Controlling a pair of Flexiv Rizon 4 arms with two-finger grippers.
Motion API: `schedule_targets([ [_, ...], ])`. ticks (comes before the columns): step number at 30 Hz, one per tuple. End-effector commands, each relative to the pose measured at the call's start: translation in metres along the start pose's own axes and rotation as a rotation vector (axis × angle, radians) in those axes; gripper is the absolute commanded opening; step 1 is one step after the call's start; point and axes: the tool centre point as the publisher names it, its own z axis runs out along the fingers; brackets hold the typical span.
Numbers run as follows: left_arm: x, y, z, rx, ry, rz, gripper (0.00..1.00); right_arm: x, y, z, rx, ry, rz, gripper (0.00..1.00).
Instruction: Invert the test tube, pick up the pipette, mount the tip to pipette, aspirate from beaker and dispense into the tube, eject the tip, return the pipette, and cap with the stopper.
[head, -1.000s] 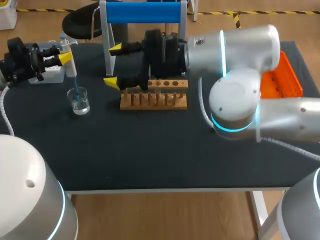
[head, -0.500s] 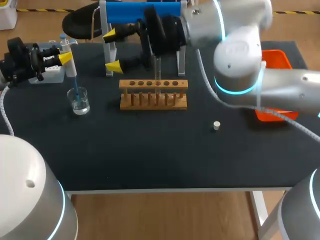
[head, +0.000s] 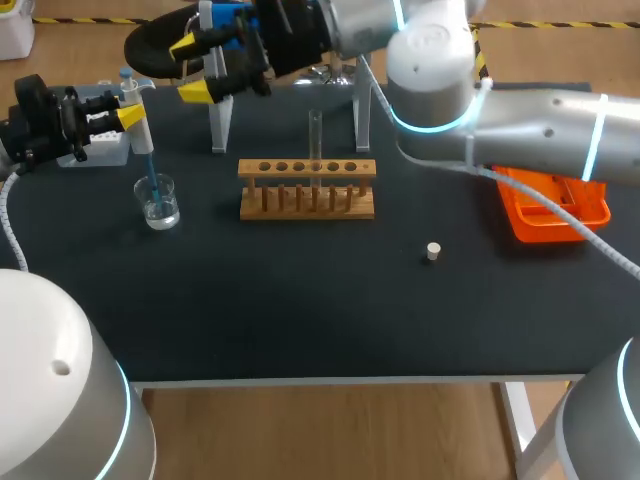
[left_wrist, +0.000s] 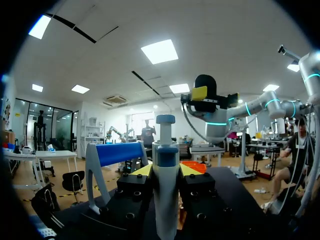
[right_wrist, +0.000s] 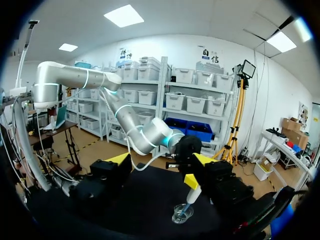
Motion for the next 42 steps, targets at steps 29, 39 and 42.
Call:
schedule_targets([
  [29,-0.001,0.0,-0.001,0.002,0.004,0.001,0.0,-0.065,0.004,0.064,-0.209,0.107,0.041,0.0],
  [39,-0.001,0.0,-0.001,0.002,0.004,0.001,0.0,-0.07,-0.006,0.072,-0.209,0.08,0.093,0.0],
  [42,-0.001,0.0,-0.001,0.002,0.004,0.001,0.0,-0.07,-0.008,0.074,-0.205,0.078,0.097,0.0],
])
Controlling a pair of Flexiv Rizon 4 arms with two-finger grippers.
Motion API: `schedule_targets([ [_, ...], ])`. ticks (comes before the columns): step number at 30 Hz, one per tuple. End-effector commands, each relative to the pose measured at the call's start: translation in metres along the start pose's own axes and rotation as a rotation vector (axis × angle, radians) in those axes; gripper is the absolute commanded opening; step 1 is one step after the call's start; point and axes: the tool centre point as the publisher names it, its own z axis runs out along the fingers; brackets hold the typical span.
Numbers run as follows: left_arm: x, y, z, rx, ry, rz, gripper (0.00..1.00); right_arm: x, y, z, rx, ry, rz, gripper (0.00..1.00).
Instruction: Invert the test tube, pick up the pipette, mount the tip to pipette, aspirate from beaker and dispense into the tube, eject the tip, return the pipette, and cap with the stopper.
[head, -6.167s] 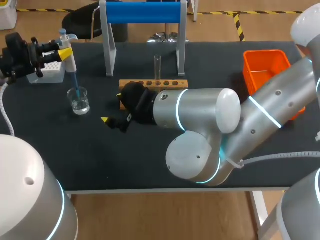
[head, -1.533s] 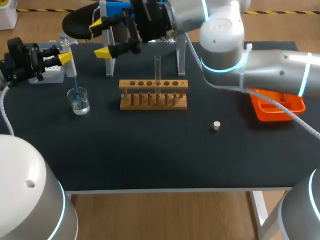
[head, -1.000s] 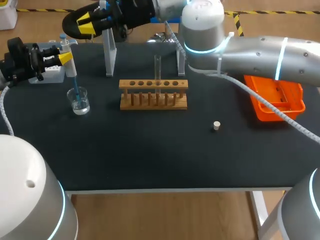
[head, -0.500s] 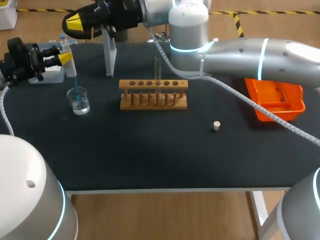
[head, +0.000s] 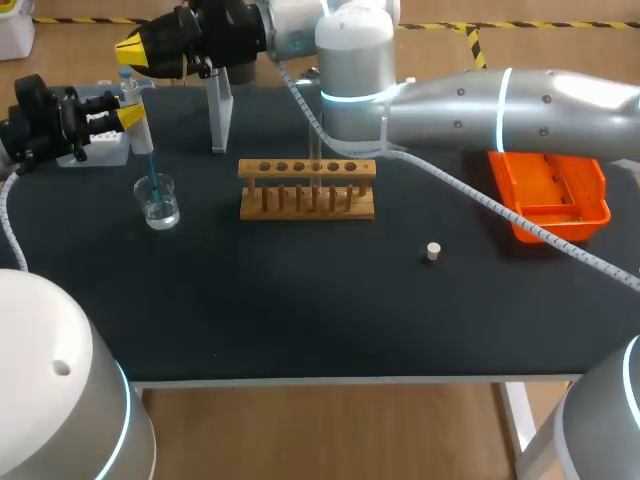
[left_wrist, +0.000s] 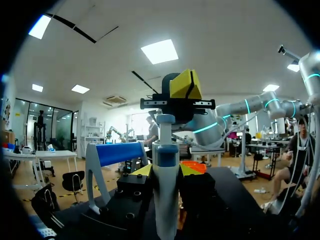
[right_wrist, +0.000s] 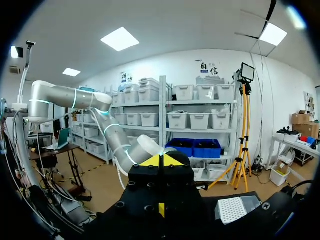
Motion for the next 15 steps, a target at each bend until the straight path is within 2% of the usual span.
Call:
schedule_targets([
  [1,-0.001,0.001,-0.001,0.002,0.004,0.001,0.0,-0.004,-0.004,0.004,0.001,-0.001,0.002,0.0],
  [15,-0.001,0.001,-0.001,0.002,0.004,0.001,0.0,-0.017,-0.015,0.011,0.024,-0.031,0.018,0.0],
])
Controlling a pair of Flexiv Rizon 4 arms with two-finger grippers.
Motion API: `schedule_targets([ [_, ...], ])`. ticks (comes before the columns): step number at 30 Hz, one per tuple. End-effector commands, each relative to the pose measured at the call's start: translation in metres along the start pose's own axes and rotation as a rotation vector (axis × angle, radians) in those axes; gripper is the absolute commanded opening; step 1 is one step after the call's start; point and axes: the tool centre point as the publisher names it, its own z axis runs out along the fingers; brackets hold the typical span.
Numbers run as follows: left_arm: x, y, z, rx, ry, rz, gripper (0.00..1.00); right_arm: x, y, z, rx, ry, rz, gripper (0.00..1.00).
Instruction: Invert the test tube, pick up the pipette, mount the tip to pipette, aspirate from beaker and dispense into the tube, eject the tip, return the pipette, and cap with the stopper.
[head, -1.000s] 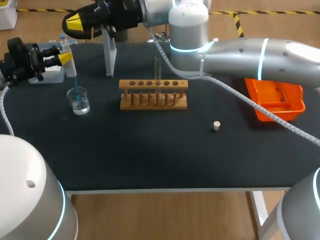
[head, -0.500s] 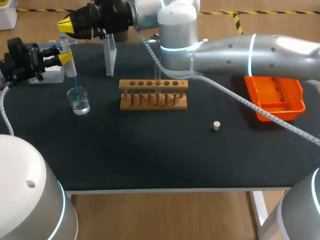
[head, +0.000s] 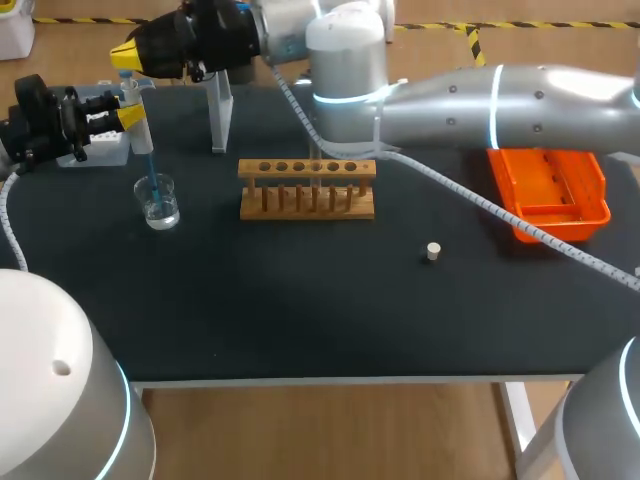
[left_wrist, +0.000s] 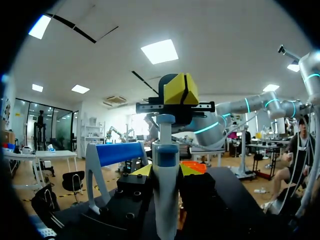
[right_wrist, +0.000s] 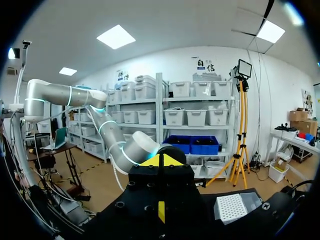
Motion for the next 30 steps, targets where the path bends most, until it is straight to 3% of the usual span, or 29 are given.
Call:
schedule_targets([
  [1,-0.001,0.001,-0.001,0.002,0.004,0.001,0.0,-0.008,-0.004,0.005,0.0,-0.002,0.005,0.0],
  [30,-0.001,0.001,-0.001,0.002,0.004,0.001,0.0,-0.022,-0.021,0.009,-0.006,-0.027,0.03,0.0],
])
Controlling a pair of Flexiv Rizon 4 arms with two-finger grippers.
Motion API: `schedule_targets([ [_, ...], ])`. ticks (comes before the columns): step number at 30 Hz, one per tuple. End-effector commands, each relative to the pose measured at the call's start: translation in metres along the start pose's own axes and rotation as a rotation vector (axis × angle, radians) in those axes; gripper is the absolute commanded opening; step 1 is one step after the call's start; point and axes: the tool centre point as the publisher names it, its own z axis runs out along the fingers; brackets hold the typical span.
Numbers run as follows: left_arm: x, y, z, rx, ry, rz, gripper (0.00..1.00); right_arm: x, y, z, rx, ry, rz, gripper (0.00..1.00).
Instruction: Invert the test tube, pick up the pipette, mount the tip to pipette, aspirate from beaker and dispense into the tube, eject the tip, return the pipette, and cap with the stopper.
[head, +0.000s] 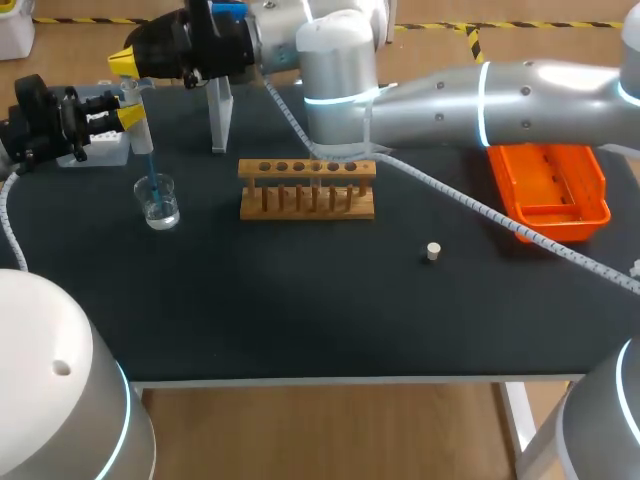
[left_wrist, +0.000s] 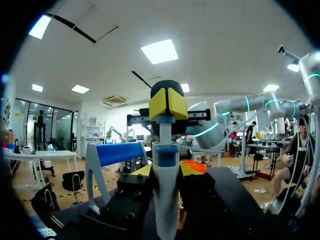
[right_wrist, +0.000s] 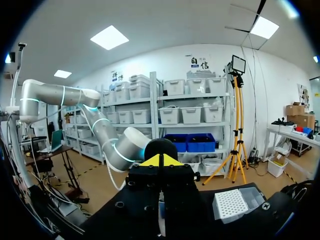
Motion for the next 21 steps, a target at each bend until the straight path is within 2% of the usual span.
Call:
schedule_targets([
  [1,-0.001,0.0,-0.001,0.002,0.004,0.001,0.0,-0.005,-0.003,0.003,-0.003,0.006,-0.002,0.0],
  [21,-0.001,0.0,-0.001,0.002,0.004,0.001,0.0,-0.002,-0.022,0.009,-0.008,0.013,0.013,0.0],
])
